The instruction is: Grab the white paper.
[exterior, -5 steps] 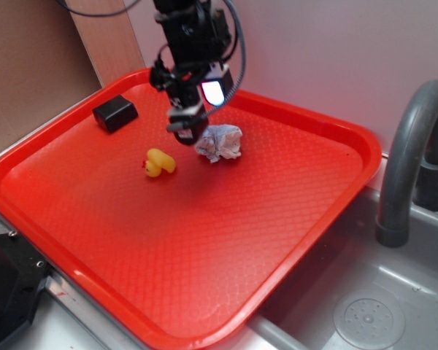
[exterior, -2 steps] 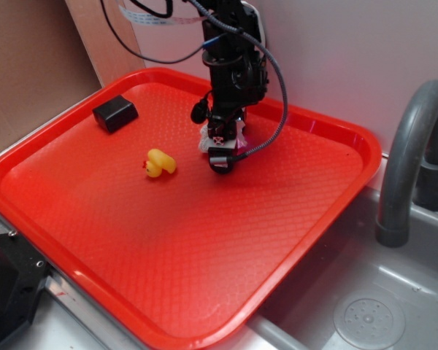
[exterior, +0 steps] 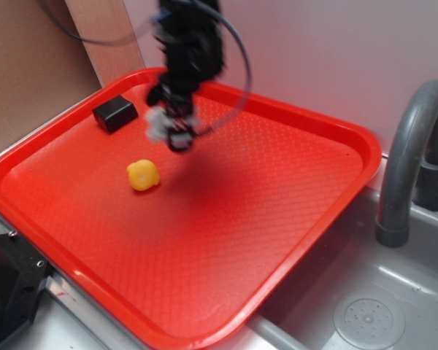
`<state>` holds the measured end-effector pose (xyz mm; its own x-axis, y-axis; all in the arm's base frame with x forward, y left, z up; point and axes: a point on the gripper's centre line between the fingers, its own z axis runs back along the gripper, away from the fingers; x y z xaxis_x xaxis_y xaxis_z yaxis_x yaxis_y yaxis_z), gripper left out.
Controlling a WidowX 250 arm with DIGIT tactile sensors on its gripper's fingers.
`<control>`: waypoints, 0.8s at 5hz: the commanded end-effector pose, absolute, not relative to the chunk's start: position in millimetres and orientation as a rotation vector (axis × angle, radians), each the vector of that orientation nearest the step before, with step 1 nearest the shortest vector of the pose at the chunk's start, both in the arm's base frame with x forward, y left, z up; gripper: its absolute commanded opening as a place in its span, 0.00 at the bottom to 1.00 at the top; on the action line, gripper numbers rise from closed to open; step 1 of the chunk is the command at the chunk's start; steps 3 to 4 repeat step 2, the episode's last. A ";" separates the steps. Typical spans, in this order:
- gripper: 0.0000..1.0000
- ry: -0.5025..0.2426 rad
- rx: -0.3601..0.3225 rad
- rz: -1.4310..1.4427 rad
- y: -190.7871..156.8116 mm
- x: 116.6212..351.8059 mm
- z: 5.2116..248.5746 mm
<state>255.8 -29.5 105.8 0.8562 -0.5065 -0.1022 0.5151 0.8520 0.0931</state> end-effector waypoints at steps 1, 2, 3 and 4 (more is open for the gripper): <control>0.00 0.045 -0.081 -0.037 -1.7 220.8 211.4; 0.00 -0.056 -0.108 0.206 -12.1 213.8 251.9; 0.00 -0.056 -0.108 0.206 -12.1 213.8 251.9; 0.00 -0.056 -0.108 0.206 -12.1 213.8 251.9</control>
